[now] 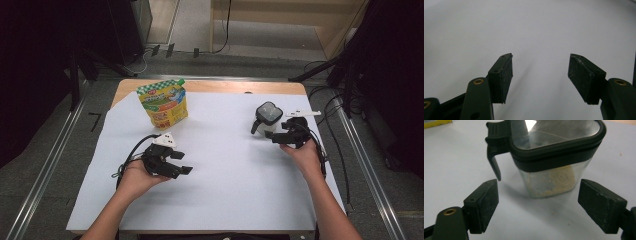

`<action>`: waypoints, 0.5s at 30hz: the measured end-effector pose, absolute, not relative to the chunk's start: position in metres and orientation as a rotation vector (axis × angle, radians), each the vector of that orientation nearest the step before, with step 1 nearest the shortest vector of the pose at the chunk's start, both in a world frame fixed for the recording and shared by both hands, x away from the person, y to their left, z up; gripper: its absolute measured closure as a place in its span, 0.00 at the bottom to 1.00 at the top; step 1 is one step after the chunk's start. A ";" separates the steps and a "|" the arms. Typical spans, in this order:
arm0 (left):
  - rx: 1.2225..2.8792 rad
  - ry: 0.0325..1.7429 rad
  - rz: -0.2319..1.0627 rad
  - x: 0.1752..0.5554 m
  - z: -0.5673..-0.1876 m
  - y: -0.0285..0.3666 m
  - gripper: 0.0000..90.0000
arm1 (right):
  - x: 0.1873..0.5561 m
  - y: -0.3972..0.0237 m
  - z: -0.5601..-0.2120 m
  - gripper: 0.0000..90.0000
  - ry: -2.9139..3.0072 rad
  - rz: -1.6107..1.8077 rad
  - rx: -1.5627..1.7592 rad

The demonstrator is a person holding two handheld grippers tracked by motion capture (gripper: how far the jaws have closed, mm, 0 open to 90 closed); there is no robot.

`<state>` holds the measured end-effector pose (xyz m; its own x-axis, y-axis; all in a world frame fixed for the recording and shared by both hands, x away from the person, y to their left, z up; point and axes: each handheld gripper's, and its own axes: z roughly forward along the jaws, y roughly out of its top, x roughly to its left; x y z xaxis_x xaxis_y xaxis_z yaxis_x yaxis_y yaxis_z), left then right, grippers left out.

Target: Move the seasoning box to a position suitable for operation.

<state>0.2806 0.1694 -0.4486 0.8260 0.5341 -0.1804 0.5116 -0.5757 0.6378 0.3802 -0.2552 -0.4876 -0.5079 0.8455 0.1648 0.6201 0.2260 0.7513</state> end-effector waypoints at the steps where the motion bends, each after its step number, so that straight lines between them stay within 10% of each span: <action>1: 2.295 0.760 0.042 0.281 -0.449 0.170 0.41 | 0.382 -0.255 -0.488 0.18 2.224 1.153 1.368; 15: 2.306 0.771 0.044 0.278 -0.452 0.170 0.41 | 0.410 -0.250 -0.503 0.15 2.199 1.180 1.351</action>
<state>0.2780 0.1701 -0.4520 0.8226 0.5404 -0.1768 0.5171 -0.5817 0.6279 0.4101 -0.2498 -0.5033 -0.5109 0.8456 0.1549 0.5966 0.2190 0.7721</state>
